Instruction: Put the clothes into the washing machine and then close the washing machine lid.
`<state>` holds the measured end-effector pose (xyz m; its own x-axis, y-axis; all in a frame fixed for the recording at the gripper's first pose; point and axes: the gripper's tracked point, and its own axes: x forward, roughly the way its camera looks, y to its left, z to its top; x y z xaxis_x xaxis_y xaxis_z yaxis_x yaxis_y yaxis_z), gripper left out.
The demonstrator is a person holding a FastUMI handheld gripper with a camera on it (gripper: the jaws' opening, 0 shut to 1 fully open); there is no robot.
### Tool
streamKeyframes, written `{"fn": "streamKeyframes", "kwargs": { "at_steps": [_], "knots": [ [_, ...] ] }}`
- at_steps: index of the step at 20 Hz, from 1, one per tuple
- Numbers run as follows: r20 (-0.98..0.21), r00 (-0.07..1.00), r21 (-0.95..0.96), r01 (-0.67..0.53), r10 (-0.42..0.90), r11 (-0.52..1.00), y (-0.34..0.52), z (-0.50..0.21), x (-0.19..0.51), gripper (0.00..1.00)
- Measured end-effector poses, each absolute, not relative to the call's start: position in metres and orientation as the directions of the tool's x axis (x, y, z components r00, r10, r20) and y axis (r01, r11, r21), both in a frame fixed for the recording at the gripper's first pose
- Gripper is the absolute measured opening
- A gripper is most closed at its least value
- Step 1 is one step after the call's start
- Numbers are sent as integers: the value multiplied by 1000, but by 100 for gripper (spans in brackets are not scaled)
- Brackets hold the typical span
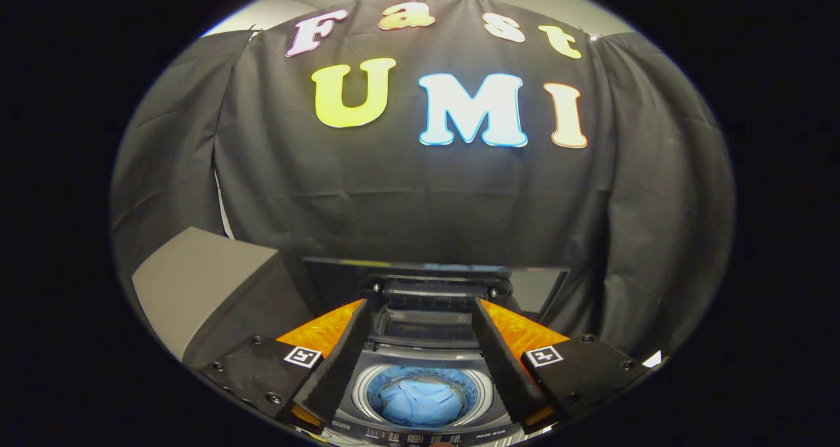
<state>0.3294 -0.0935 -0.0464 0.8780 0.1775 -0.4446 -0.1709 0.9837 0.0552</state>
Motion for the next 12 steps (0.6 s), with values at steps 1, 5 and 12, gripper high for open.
{"fn": "streamKeyframes", "kwargs": {
  "at_steps": [1,5,12],
  "knots": [
    [-437,881,64,-173,183,983,-92,-43,335,97],
    [-438,878,86,-171,191,982,-86,-42,361,97],
    [-409,887,98,-192,215,976,-68,-38,415,97]
  ]
}}
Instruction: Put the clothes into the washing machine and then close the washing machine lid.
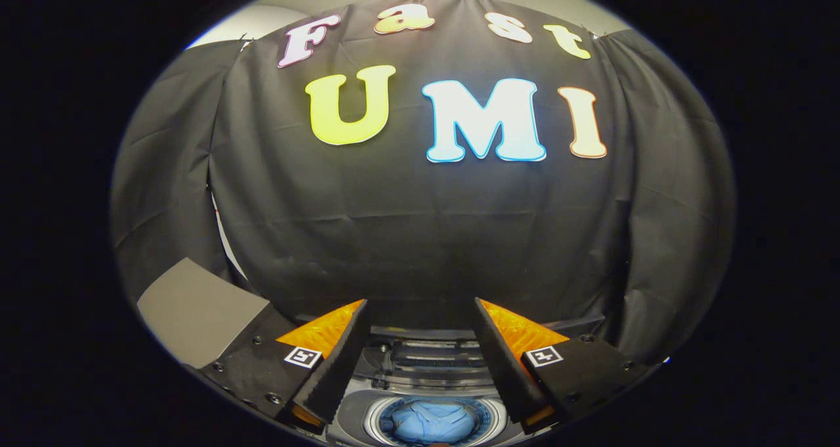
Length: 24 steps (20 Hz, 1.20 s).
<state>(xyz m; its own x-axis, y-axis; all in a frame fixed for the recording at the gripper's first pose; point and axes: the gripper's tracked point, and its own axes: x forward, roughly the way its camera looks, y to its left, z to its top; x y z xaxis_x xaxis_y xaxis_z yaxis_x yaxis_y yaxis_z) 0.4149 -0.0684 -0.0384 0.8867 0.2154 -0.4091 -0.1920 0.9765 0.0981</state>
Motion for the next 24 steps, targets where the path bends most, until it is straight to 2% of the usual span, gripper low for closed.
{"fn": "streamKeyframes", "kwargs": {
  "at_steps": [11,19,24],
  "knots": [
    [-495,849,107,-148,182,983,-54,-89,485,97],
    [-579,798,88,-144,168,986,-46,-120,494,97],
    [-585,792,78,-158,173,984,-41,-122,495,97]
  ]
}}
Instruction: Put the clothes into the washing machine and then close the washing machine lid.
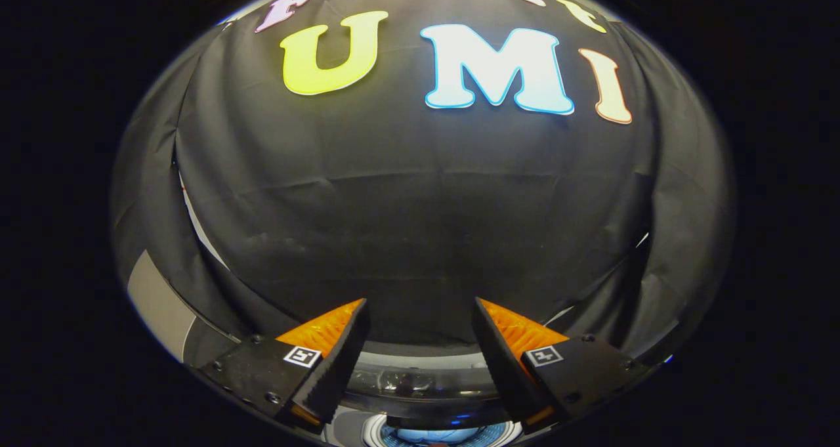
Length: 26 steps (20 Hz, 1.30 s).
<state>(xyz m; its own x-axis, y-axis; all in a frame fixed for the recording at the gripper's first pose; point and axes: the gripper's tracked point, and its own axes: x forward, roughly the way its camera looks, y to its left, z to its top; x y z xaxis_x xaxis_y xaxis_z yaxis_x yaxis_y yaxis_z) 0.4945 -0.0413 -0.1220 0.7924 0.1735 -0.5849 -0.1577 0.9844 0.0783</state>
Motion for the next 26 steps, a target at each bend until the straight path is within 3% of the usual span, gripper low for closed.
{"fn": "streamKeyframes", "kwargs": {
  "at_steps": [8,26],
  "knots": [
    [-593,786,75,-162,174,984,-42,-120,488,97],
    [-488,856,63,-162,172,985,-41,-117,481,97]
  ]
}}
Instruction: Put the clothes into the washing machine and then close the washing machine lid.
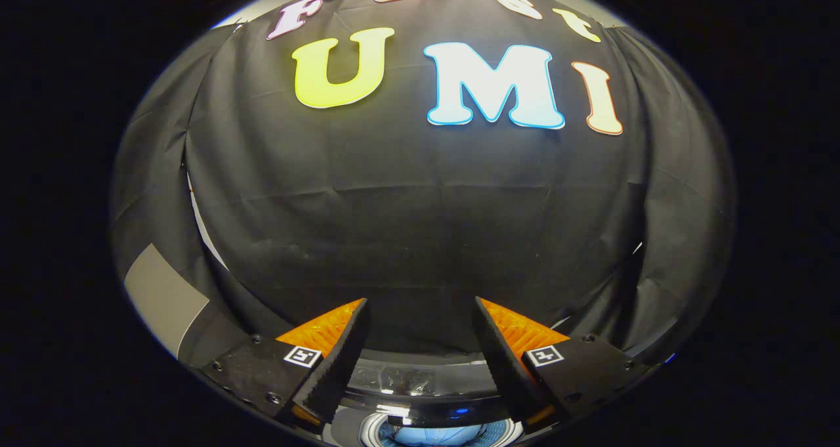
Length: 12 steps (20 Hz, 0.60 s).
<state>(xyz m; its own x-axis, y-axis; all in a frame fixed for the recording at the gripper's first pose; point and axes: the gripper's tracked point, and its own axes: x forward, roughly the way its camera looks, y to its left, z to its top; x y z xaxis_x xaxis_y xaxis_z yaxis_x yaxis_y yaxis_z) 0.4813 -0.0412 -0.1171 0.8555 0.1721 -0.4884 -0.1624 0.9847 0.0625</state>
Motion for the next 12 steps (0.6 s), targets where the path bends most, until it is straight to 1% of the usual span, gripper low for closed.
{"fn": "streamKeyframes", "kwargs": {
  "at_steps": [6,10,12],
  "knots": [
    [-419,893,54,-157,165,986,-42,-120,473,97],
    [-391,908,45,-145,151,988,-48,-120,436,97],
    [-392,908,43,-144,150,989,-48,-121,428,97]
  ]
}}
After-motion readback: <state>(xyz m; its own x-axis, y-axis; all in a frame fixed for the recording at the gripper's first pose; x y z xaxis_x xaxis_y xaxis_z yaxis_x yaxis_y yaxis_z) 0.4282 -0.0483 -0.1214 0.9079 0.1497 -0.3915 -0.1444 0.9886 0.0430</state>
